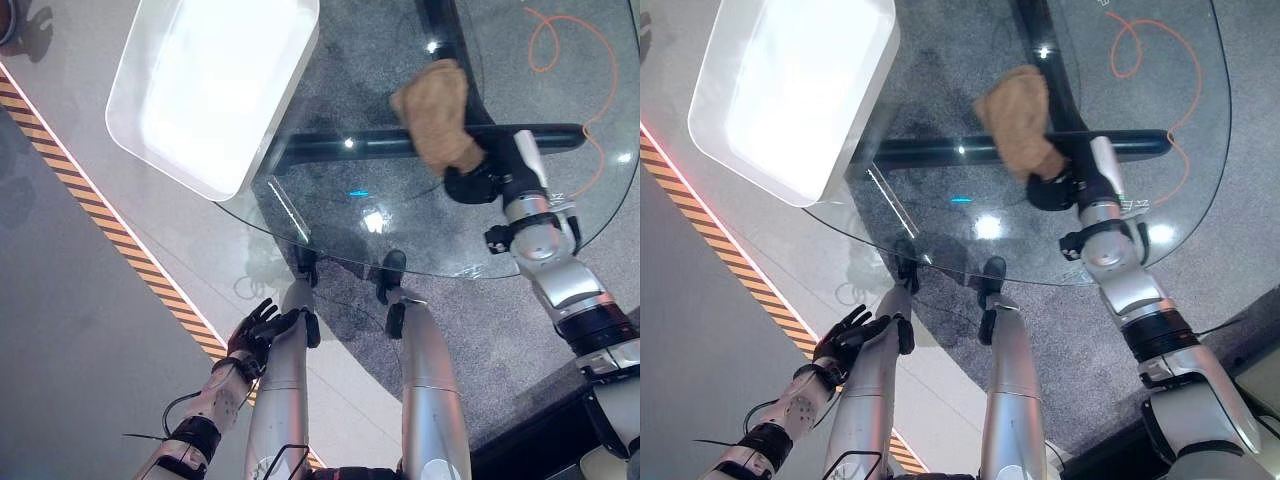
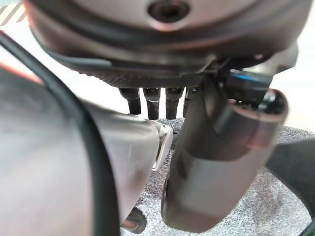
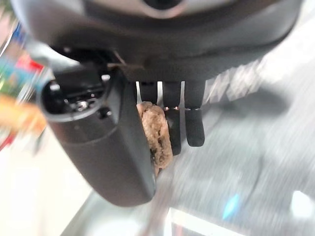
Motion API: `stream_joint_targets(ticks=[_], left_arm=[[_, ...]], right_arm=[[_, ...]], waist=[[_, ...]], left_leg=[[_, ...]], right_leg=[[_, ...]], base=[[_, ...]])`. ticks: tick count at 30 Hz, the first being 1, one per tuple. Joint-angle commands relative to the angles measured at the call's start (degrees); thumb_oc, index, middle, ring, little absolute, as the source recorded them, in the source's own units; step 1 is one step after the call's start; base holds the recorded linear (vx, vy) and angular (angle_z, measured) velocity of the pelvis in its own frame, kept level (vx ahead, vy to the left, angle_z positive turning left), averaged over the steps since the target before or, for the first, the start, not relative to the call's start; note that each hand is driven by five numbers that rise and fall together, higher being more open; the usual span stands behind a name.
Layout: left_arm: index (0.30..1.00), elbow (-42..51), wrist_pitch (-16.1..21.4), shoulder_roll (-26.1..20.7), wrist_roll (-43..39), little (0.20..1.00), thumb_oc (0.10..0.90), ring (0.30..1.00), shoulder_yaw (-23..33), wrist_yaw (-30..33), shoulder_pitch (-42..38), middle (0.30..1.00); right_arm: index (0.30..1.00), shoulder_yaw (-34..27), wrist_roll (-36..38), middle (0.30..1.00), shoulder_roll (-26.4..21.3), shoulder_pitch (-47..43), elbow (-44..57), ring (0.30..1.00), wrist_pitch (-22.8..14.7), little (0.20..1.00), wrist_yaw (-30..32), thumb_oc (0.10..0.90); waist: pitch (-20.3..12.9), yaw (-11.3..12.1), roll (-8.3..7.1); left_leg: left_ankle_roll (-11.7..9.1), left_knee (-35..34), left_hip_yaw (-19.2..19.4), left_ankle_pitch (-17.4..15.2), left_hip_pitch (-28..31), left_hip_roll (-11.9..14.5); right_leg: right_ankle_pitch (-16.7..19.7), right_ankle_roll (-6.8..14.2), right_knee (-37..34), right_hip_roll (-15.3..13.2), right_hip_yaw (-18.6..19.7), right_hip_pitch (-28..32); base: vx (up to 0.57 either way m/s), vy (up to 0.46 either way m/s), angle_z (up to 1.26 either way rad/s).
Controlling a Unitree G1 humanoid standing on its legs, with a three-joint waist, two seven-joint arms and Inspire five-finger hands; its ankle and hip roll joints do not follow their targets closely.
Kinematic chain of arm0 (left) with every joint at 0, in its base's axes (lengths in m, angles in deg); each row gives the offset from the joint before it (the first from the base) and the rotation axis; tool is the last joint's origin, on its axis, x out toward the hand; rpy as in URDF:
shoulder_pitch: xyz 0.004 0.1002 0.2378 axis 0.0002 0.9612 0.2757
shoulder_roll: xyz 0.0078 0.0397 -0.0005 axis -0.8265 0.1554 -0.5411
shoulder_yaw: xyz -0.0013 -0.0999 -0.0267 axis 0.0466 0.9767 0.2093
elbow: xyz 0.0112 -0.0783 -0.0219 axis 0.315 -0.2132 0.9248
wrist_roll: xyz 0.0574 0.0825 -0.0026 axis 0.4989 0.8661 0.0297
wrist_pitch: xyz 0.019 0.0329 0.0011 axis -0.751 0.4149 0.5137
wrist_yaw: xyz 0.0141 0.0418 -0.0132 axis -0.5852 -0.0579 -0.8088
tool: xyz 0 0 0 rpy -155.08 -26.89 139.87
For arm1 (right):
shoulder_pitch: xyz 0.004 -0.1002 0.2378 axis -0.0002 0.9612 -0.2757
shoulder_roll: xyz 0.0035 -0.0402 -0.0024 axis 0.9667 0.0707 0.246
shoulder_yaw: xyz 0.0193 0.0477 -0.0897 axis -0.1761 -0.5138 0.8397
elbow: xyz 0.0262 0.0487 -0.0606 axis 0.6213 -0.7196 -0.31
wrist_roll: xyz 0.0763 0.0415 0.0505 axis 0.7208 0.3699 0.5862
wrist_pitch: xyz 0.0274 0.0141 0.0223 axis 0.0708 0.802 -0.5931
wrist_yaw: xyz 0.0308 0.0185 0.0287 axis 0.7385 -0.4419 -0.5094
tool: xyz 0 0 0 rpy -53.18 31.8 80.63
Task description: Wipe the table with a cloth and put it in the basket.
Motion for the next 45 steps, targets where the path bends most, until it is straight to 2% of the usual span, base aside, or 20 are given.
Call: stream_joint_targets(ticks=[1, 9, 23, 32, 33, 35, 38, 41, 45], left_arm=[[0.900, 0.17, -0.69, 1.05, 0.95, 0.900, 0.800, 0.900, -3.49, -0.23, 2.88, 0.900], [0.900, -0.45, -1.11, 1.13, 1.05, 0.900, 0.800, 0.900, -3.47, -0.35, 2.60, 0.900], [0.900, -0.44, -0.10, 0.97, 0.89, 0.900, 0.800, 0.900, -3.24, -0.46, 3.53, 0.900], [0.900, -0.87, 1.22, 0.53, 0.19, 0.900, 0.800, 0.900, -0.79, -2.34, 4.90, 0.900], [0.900, -0.91, 1.23, 0.44, 0.29, 0.900, 0.800, 0.900, -0.25, -2.56, 3.87, 0.900], [0.900, -0.85, 1.45, 0.32, 0.40, 0.900, 0.800, 0.900, -0.13, -3.04, 4.25, 0.900], [0.900, -0.85, 2.29, 0.24, -0.25, 0.900, 0.800, 0.900, 0.25, -4.29, 4.82, 0.900], [0.900, 0.37, 4.94, -0.15, -3.84, 0.900, 0.800, 0.900, 1.69, -4.74, 5.89, 0.900], [0.900, 1.84, 5.89, -0.94, -3.15, 0.900, 0.800, 0.900, 3.13, -4.91, 7.00, 0.900]], right_arm=[[0.300, 7.38, -0.67, 0.300, 6.50, -0.40, 4.66, 0.300, -2.28, 0.200, -5.88, 0.100], [0.300, 8.83, -0.31, 0.300, 7.22, -0.50, 4.81, 0.300, -0.84, 0.200, -5.54, 0.100], [0.300, 5.01, 1.11, 0.300, 6.41, 1.45, 4.48, 0.300, -2.81, 0.200, -0.22, 0.100], [0.300, 3.05, -0.19, 0.300, 5.21, 5.21, 8.04, 0.300, -3.25, 0.200, -3.02, 0.100], [0.300, 2.81, -0.21, 0.300, 4.90, 4.54, 8.39, 0.300, -3.16, 0.200, -3.34, 0.100], [0.300, 2.66, -0.27, 0.300, 4.63, 5.57, 9.07, 0.300, -3.12, 0.200, -3.85, 0.100], [0.300, 2.51, -0.49, 0.300, 4.47, 7.20, 9.92, 0.300, -3.15, 0.200, -4.84, 0.100], [0.300, 1.88, -0.80, 0.300, 4.19, 9.79, 10.91, 0.300, -3.79, 0.200, -6.17, 0.100], [0.300, 1.10, 0.18, 0.300, 3.47, 12.26, 12.32, 0.300, -3.86, 0.200, -7.63, 0.100]], waist=[[-0.70, 1.50, -0.22], [-0.70, 1.63, -0.20], [-0.70, 1.19, -0.93], [-0.70, 0.57, -2.14], [-0.70, 0.31, -2.43], [-0.70, 0.26, -2.71], [-0.70, 0.20, -3.13], [-0.70, 0.31, -3.64], [-0.70, 0.56, -4.26]], left_leg=[[0.69, 12.76, 3.95, -14.93, -1.04, -5.12], [0.72, 12.95, 4.13, -14.98, -0.79, -5.08], [0.78, 12.64, 4.03, -15.28, 0.87, -4.89], [0.69, 11.50, 3.95, -15.40, 5.01, -4.47], [1.05, 10.83, 4.26, -13.50, 3.68, -4.64], [1.02, 10.57, 4.16, -13.55, 4.81, -4.59], [1.02, 9.93, 3.94, -13.59, 7.08, -4.44], [1.05, 9.41, 3.71, -13.98, 10.18, -4.42], [1.08, 9.33, 3.49, -14.31, 12.81, -4.19]], right_leg=[[8.55, 5.33, -11.88, 0.96, -0.35, -0.67], [8.63, 5.31, -11.76, 0.70, -0.46, -0.49], [8.99, 5.44, -12.36, 0.82, -0.53, 1.19], [8.18, 5.47, -13.18, 1.27, -0.76, 5.66], [9.93, 4.97, -14.15, 1.07, -1.10, 4.57], [9.74, 5.01, -14.41, 1.06, -1.21, 5.79], [9.18, 4.96, -14.64, 1.26, -1.47, 8.12], [8.29, 4.90, -14.95, 1.40, -1.85, 11.42], [7.62, 4.71, -15.08, 1.47, -2.30, 14.38]], base=[[0.00, 0.008, 0.16], [0.00, 0.010, 0.12], [0.00, -0.003, 0.02], [-0.03, -0.017, -0.02], [-0.11, -0.045, -0.03], [-0.07, -0.036, -0.02], [-0.05, -0.029, -0.02], [-0.04, -0.035, 0.03], [-0.04, -0.057, 0.04]])
